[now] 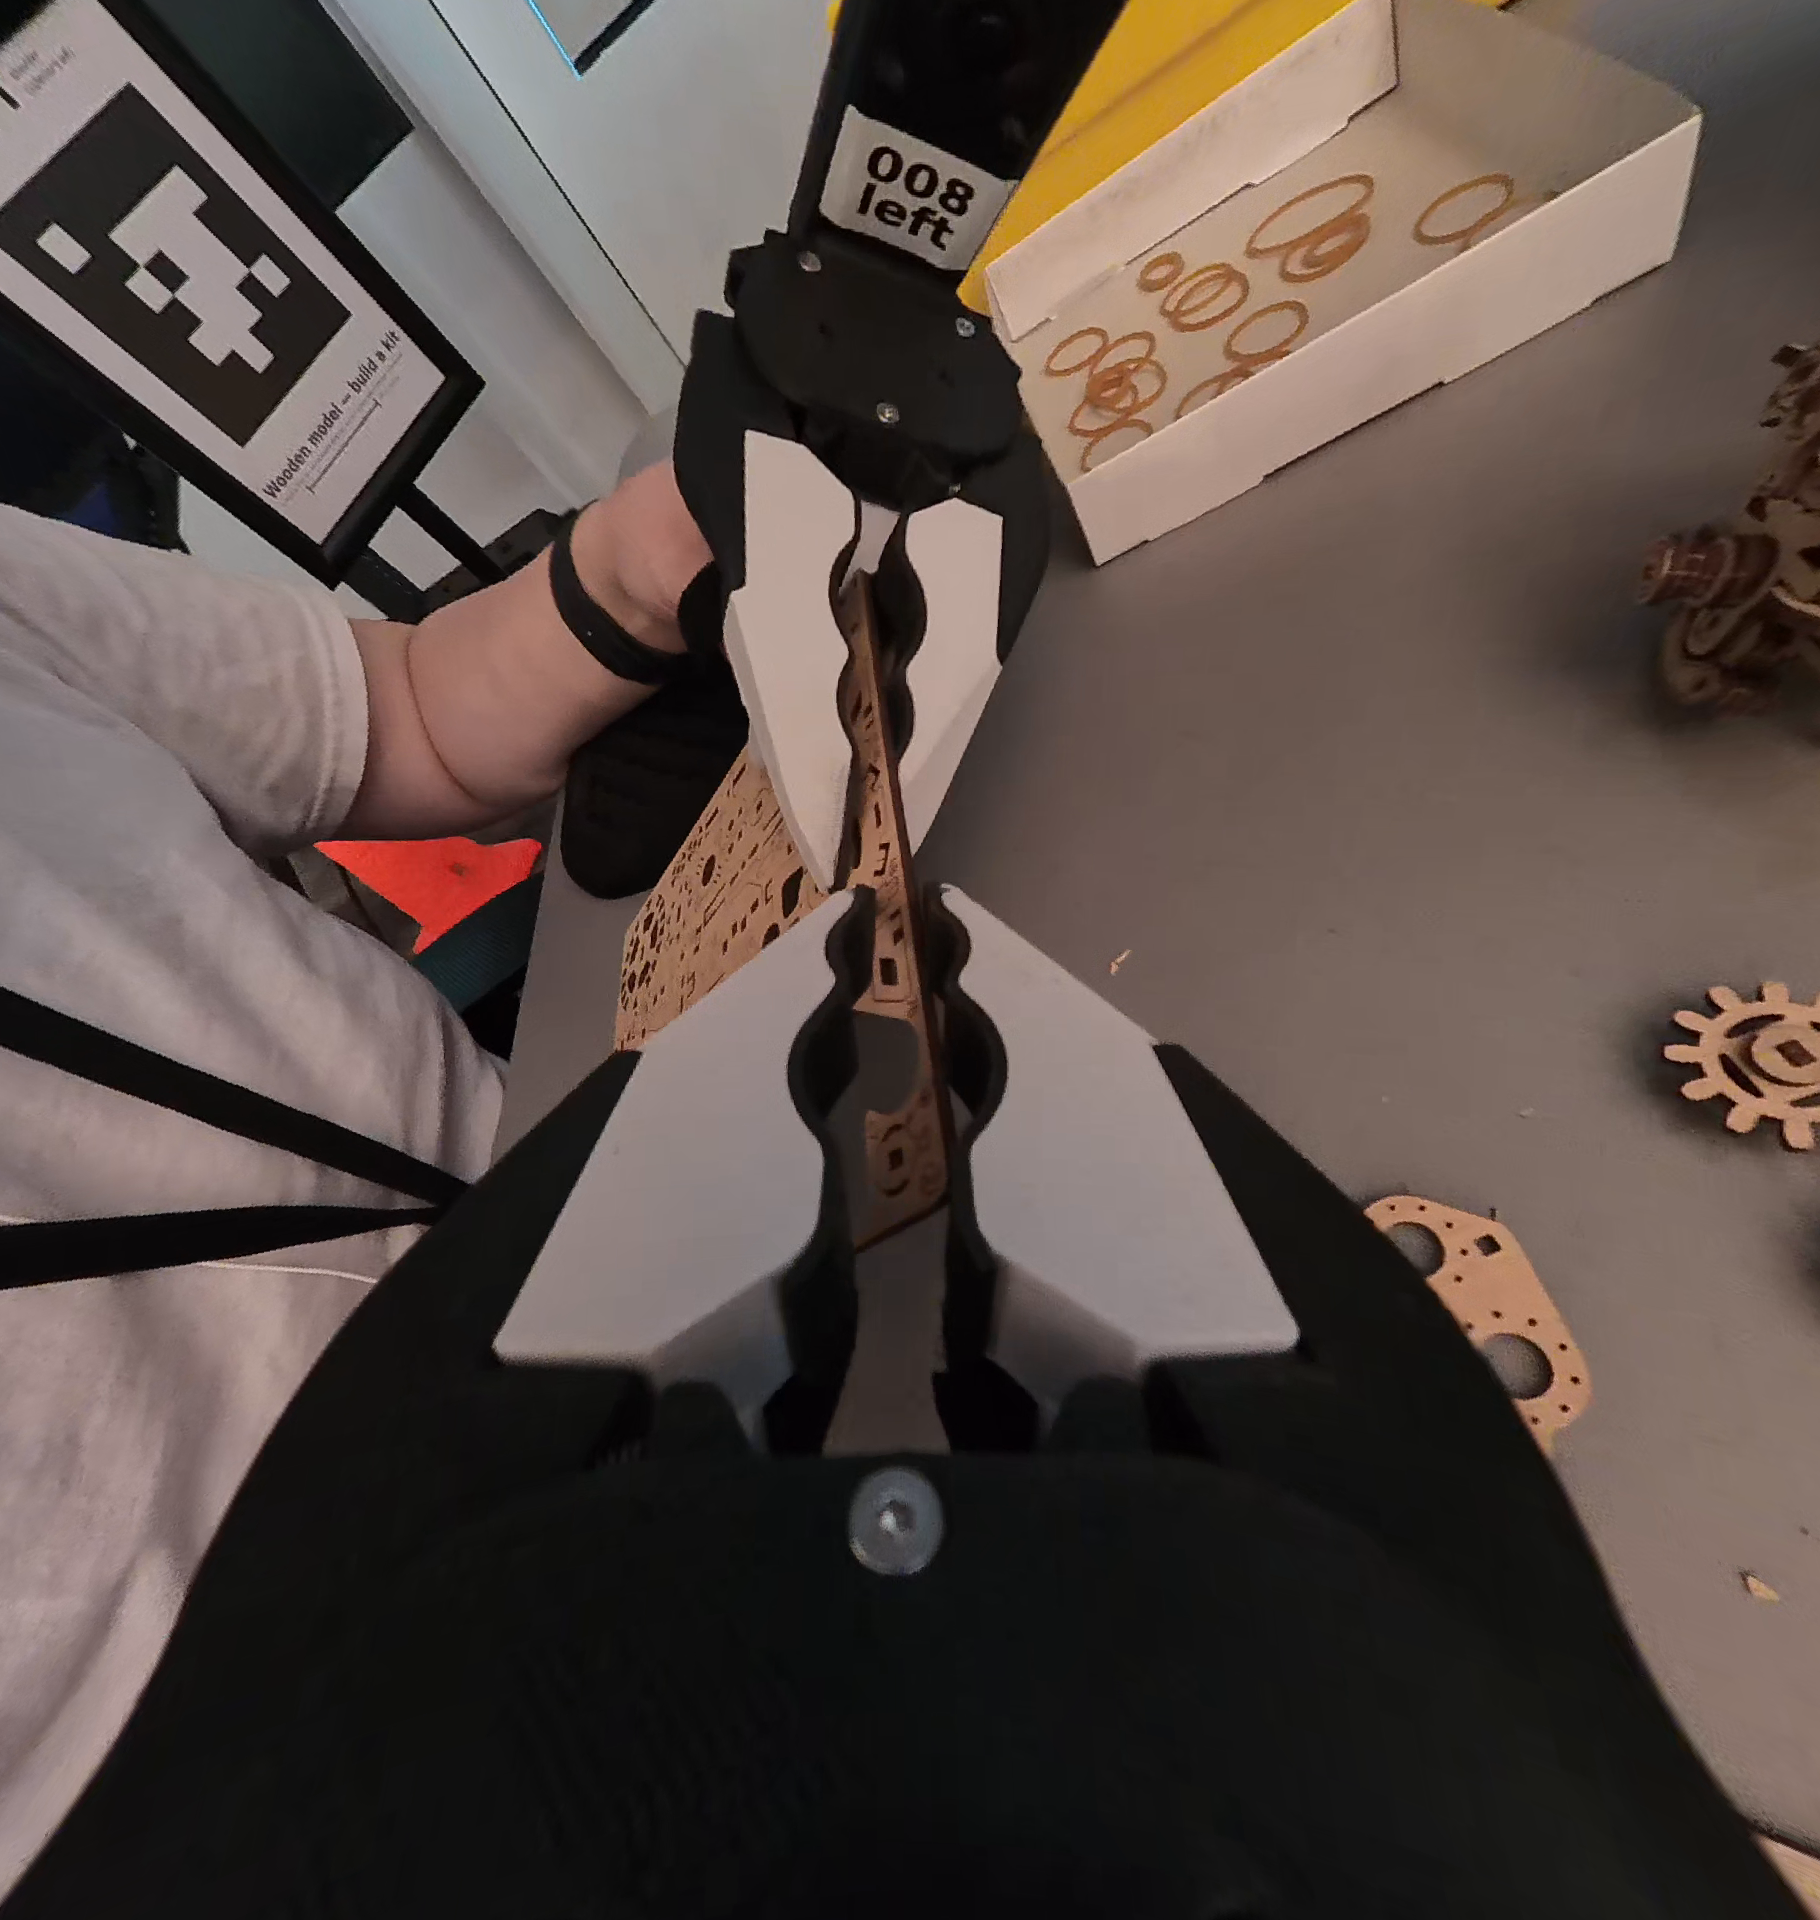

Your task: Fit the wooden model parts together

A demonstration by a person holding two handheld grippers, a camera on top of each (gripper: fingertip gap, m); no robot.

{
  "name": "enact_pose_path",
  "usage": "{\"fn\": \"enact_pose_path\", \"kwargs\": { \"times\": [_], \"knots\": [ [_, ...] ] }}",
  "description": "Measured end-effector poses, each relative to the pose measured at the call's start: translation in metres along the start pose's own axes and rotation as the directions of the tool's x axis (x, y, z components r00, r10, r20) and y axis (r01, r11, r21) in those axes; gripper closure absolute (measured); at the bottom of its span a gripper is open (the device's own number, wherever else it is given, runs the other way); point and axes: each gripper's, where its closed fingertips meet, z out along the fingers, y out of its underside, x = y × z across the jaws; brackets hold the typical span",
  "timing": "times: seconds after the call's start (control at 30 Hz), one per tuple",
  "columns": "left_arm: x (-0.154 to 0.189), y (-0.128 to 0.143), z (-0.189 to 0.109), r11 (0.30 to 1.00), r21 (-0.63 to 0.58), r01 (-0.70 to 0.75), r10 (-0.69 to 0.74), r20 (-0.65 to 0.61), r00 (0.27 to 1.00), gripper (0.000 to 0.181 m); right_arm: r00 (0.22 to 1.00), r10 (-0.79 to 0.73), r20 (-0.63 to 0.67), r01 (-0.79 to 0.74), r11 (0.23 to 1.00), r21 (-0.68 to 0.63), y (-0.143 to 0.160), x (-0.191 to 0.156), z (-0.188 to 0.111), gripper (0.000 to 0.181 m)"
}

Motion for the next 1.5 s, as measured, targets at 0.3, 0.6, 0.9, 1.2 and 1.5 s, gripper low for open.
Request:
{"fn": "enact_pose_path", "kwargs": {
  "times": [0.3, 0.6, 0.9, 1.2, 1.5],
  "knots": [
    [-0.005, 0.003, 0.003, 1.000, -0.008, 0.024, -0.024, 0.025, 0.999, 0.176, 0.999, -0.003, -0.033, 0.001, 0.999, -0.047, 0.007, 0.005, 0.002, 0.173],
    [-0.006, 0.008, 0.004, 0.999, -0.033, 0.043, -0.042, 0.044, 0.998, 0.178, 1.000, -0.011, -0.020, 0.009, 0.995, -0.098, 0.014, 0.004, 0.004, 0.172],
    [-0.010, 0.011, 0.005, 0.998, -0.050, 0.043, -0.039, 0.089, 0.995, 0.177, 0.997, -0.058, -0.048, 0.050, 0.989, -0.140, 0.019, 0.008, 0.007, 0.171],
    [-0.003, 0.008, 0.006, 0.999, -0.041, -0.001, 0.004, 0.065, 0.998, 0.177, 0.999, 0.029, 0.032, -0.027, 0.997, -0.067, 0.011, 0.001, 0.000, 0.174],
    [-0.004, 0.010, 0.007, 0.998, -0.052, 0.019, -0.014, 0.095, 0.995, 0.177, 0.999, 0.031, 0.008, -0.029, 0.991, -0.133, 0.016, 0.003, 0.002, 0.173]
  ]
}}
